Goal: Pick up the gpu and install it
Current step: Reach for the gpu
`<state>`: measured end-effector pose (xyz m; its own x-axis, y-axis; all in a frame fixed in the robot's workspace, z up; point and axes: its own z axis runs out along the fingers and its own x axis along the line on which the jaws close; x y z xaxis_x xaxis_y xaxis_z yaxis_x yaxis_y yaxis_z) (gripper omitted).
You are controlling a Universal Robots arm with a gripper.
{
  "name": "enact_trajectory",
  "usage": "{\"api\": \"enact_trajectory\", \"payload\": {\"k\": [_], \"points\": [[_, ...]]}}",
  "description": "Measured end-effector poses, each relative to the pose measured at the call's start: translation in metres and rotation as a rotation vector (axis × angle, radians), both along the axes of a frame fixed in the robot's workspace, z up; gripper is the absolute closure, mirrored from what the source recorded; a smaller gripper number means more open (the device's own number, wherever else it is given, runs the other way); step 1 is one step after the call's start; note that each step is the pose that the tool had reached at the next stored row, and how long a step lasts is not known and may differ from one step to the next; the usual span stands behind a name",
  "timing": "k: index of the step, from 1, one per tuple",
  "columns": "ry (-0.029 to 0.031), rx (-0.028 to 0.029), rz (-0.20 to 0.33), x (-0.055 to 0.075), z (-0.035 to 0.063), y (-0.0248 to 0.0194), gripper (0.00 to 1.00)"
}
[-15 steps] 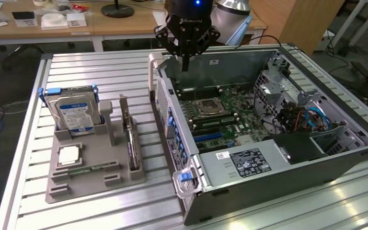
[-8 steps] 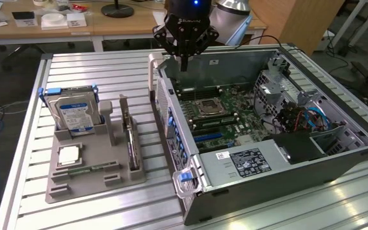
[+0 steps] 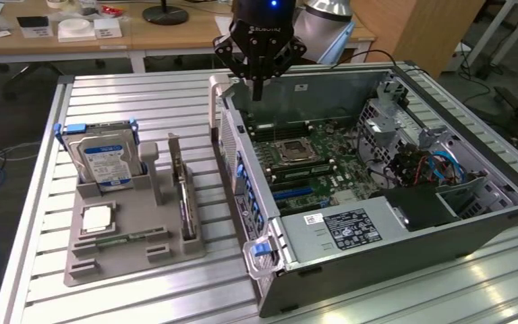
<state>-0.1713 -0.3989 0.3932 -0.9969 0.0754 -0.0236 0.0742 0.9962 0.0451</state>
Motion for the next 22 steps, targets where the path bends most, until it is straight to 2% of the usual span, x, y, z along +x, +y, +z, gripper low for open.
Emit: {"api": "enact_trajectory", "payload": {"k": [22], "points": [[0.0000,0.0000,0.000,-0.016,0.0000,0.0000,0.89]]}}
